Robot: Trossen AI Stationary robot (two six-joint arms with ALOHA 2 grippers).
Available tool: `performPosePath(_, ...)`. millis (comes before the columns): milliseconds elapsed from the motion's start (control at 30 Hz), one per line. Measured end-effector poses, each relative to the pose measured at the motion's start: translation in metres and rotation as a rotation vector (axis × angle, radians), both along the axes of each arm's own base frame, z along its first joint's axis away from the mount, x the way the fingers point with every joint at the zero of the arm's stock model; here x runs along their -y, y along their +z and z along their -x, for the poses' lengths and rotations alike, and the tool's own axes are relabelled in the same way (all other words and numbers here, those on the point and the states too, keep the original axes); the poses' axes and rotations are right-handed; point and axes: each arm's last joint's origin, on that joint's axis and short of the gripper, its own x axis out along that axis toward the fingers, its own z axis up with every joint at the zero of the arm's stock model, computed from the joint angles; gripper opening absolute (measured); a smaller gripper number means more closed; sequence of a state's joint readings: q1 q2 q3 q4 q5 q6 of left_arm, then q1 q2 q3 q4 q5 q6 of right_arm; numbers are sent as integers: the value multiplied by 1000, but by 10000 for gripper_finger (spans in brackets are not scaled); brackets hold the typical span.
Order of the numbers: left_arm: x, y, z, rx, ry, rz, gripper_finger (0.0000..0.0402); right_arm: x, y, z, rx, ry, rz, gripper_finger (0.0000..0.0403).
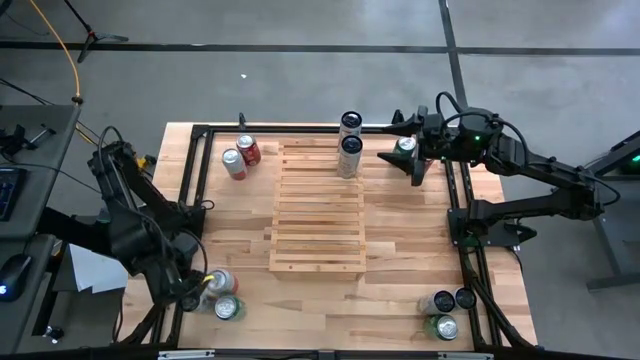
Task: Place canned beverage on shelf
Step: Put the white pink soda can on the shelf
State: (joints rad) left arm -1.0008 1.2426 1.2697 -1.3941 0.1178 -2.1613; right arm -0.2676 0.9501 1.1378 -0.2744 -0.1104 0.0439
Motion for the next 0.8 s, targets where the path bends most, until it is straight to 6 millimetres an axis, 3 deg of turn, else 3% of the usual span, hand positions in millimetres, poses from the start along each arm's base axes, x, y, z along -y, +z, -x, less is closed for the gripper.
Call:
performPosePath(200, -1, 1, 1, 3, 0, 1, 304, 0, -2, 0, -17, 0, -10, 312)
performPosePath(467, -1, 1, 1, -6, -5, 4, 392, 0, -2, 0, -19, 0, -13, 312)
performPosePath(800, 8, -1, -1, -17, 63, 36, 397, 0, -2, 0, -21, 0, -14, 312)
